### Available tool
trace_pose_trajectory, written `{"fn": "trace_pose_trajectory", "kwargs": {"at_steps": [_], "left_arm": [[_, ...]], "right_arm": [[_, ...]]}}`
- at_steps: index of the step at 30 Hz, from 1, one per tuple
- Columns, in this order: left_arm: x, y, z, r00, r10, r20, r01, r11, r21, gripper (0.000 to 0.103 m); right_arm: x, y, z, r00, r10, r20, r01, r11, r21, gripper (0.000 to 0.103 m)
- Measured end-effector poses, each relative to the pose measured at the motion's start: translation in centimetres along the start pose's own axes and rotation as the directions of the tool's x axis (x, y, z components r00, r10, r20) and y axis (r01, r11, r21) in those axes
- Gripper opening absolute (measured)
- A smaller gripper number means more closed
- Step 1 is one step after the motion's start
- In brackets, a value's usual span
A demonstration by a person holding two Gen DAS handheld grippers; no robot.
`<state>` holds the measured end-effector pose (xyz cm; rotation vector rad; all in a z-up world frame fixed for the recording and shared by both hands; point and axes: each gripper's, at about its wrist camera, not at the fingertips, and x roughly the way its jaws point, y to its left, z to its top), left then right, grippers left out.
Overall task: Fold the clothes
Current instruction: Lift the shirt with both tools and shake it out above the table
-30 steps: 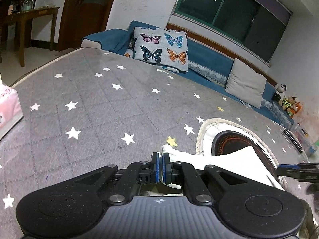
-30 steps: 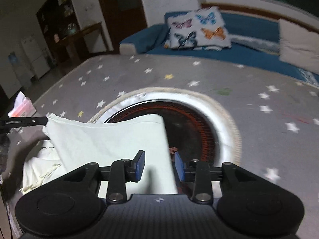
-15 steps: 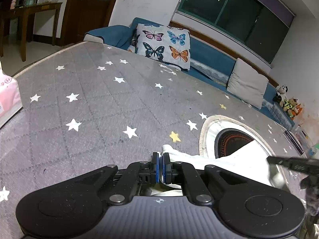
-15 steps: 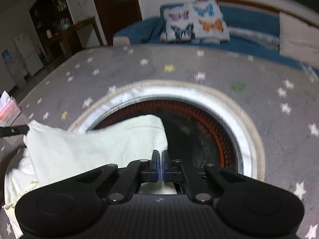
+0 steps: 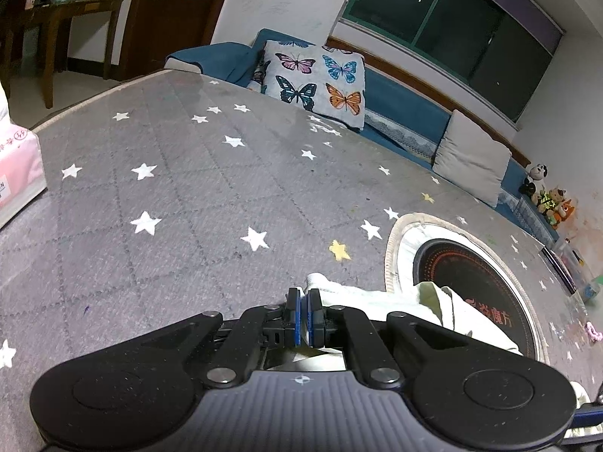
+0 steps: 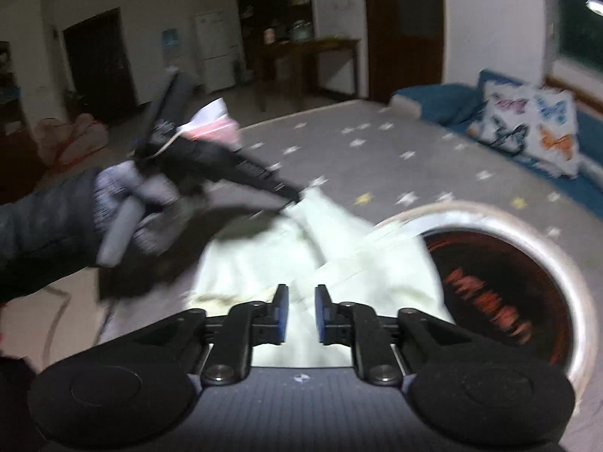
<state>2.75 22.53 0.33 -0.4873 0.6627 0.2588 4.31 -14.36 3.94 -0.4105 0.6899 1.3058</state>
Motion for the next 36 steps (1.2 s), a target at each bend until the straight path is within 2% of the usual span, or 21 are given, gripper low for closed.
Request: {"fn": "trace_pose_trajectory", "kwargs": {"at_steps": [2, 4, 9, 16, 17, 19, 21, 24, 27, 32, 36], "left_arm": [[0.1, 0.1, 0.0, 1.000, -0.001, -0.002, 0.001, 1.000, 0.000, 0.004], [0.1, 0.0, -0.1, 1.000, -0.001, -0.002, 0.001, 1.000, -0.001, 0.004], [0.1, 0.0, -0.1, 1.000, 0.000, -0.003, 0.000, 1.000, -0.006, 0.004], [-0.1, -0.4, 0.6, 1.000, -0.006, 0.013, 0.006, 1.000, 0.013, 0.004], [-0.1, -0.6, 0.8, 1.000, -0.008, 0.018, 0.008, 1.000, 0.018, 0.004], [-0.3, -1.1, 1.3, 0.999, -0.014, 0.029, 0.013, 0.999, 0.031, 0.004], [-0.3, -1.9, 2.2, 0.999, -0.025, 0.047, 0.022, 0.999, 0.050, 0.004], [-0.3, -3.1, 3.4, 0.996, -0.042, 0.073, 0.036, 0.996, 0.079, 0.004], [0.3, -4.7, 5.0, 0.993, -0.052, 0.102, 0.040, 0.992, 0.118, 0.004], [2.4, -8.2, 7.7, 0.989, -0.059, 0.134, 0.030, 0.977, 0.211, 0.004], [4.4, -10.7, 9.6, 0.987, -0.064, 0.147, 0.023, 0.964, 0.265, 0.004]], "right_arm": [[-0.5, -0.3, 0.2, 1.000, 0.000, 0.002, 0.000, 1.000, 0.005, 0.015], [-1.1, -1.4, 0.8, 0.999, -0.042, 0.017, 0.042, 0.999, 0.021, 0.016], [-0.1, -4.3, 1.4, 0.993, -0.121, 0.010, 0.120, 0.990, 0.073, 0.026], [4.5, -5.6, 1.4, 0.994, -0.103, -0.043, 0.106, 0.990, 0.097, 0.026], [4.8, -5.7, 1.4, 0.994, -0.099, -0.051, 0.103, 0.989, 0.102, 0.025], [5.1, -5.8, 1.4, 0.994, -0.089, -0.059, 0.095, 0.989, 0.115, 0.001], [4.5, -6.0, 1.5, 0.993, -0.104, -0.050, 0.109, 0.987, 0.122, 0.001], [2.3, -6.8, 1.9, 0.983, -0.183, -0.002, 0.182, 0.974, 0.135, 0.001], [-0.5, -9.3, 2.4, 0.953, -0.300, 0.040, 0.287, 0.937, 0.199, 0.001], [-4.4, -14.4, 2.7, 0.872, -0.485, 0.068, 0.444, 0.841, 0.308, 0.001], [-5.8, -18.6, 2.3, 0.813, -0.580, 0.051, 0.520, 0.764, 0.382, 0.000]]}}
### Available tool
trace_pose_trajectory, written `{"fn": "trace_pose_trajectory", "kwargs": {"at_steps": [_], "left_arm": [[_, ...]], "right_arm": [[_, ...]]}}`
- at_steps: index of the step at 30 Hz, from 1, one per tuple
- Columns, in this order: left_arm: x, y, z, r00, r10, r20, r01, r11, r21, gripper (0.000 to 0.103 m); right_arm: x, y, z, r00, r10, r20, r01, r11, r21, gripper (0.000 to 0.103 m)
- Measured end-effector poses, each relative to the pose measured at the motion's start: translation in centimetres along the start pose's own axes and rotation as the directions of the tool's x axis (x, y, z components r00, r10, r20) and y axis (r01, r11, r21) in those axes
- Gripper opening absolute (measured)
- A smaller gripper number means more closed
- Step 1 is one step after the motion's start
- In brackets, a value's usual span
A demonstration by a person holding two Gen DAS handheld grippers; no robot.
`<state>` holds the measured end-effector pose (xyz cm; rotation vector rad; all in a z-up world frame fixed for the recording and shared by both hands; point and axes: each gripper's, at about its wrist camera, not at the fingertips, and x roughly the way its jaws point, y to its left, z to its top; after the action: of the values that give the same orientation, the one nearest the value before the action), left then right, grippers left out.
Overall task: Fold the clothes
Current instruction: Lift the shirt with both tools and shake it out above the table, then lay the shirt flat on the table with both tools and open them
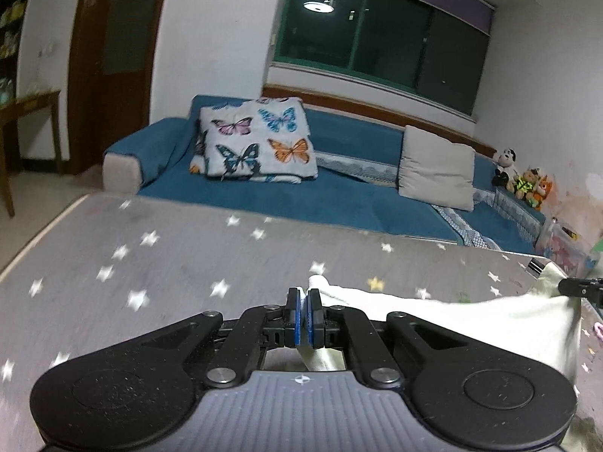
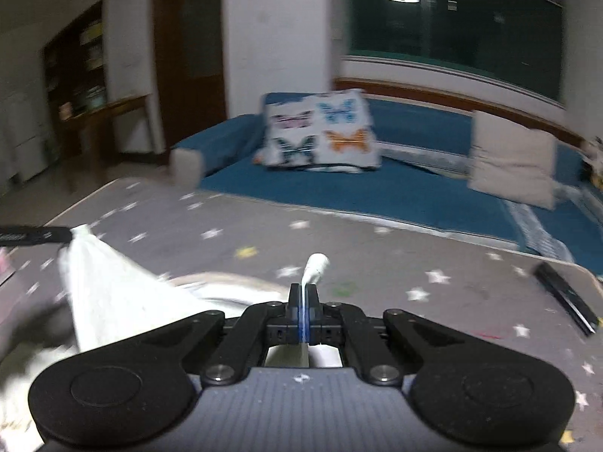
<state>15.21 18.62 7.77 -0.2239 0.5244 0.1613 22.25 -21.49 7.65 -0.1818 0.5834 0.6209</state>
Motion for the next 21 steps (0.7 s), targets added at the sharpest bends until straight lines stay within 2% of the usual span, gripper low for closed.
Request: {"fn": "trace_pose_trajectory", "kwargs": {"at_steps": [5, 10, 15, 21], "left_arm": [[3.8, -1.9, 1.7, 1.000, 0.017, 0.004, -0.017, 0.997, 0.077, 0.004], [9.0, -2.6, 1.6, 0.997, 0.056, -0.060, -0.049, 0.992, 0.117, 0.004], [13.0, -2.8, 0.4, 0.989, 0.086, -0.119, -0.070, 0.989, 0.128, 0.004], [14.8, -2.5, -0.8, 0.982, 0.100, -0.160, -0.078, 0.987, 0.140, 0.008]], "right_arm": [[2.4, -4.0, 0.5, 0.995, -0.101, 0.021, 0.100, 0.993, 0.069, 0.000], [6.0, -6.8, 0.2, 0.986, -0.166, -0.010, 0.166, 0.980, 0.113, 0.000], [10.3, -9.6, -1.0, 0.978, -0.195, -0.081, 0.206, 0.961, 0.182, 0.000], [13.9, -10.6, -2.3, 0.958, -0.232, -0.169, 0.259, 0.952, 0.166, 0.001]]}}
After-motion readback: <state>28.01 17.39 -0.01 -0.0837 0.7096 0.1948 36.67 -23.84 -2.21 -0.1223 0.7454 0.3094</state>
